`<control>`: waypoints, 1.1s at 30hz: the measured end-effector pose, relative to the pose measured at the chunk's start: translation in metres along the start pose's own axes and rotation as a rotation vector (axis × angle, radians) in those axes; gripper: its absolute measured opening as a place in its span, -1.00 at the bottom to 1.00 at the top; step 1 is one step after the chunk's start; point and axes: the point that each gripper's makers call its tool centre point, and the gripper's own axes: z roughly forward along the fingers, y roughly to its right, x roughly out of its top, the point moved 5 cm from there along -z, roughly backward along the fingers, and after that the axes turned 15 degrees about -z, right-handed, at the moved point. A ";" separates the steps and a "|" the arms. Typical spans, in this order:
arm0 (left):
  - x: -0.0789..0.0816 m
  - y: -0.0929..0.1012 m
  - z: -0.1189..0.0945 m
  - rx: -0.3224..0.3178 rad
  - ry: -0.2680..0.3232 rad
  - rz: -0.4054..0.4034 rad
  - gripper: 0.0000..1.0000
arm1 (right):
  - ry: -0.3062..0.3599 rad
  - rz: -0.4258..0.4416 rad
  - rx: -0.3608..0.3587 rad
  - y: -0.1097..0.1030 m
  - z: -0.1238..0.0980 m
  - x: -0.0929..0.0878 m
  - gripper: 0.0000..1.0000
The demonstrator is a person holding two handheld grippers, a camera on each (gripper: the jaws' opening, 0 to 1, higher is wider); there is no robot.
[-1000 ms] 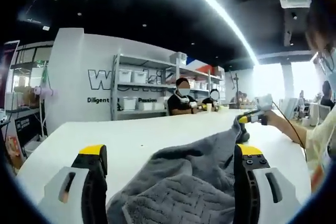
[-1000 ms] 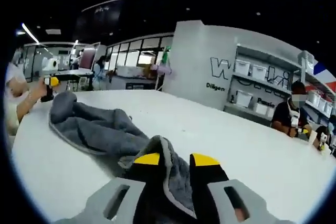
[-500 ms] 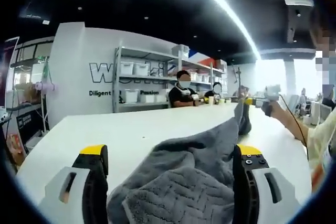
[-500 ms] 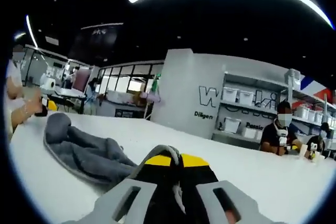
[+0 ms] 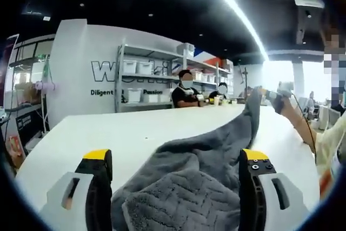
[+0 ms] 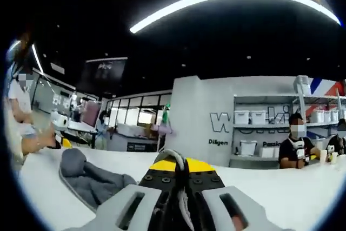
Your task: Fold the towel on the table until its edges align and the towel forms a compact rectangular stack.
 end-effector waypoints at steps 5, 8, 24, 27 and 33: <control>-0.001 0.001 0.001 -0.005 -0.005 -0.003 0.90 | 0.128 0.037 0.196 -0.041 0.004 0.025 -1.00; -0.002 0.000 0.002 -0.002 -0.009 -0.002 0.90 | 0.168 0.038 0.314 -0.072 0.008 0.035 -1.00; -0.004 0.001 0.002 0.002 -0.008 -0.003 0.86 | 0.234 0.049 0.867 -0.178 -0.005 0.048 -1.00; -0.004 0.003 0.001 -0.002 -0.007 -0.004 0.86 | 0.176 -0.037 0.961 -0.199 -0.010 0.036 -0.99; -0.006 0.005 0.002 -0.011 -0.014 -0.010 0.85 | 0.049 -0.192 1.118 -0.231 -0.018 0.009 -0.77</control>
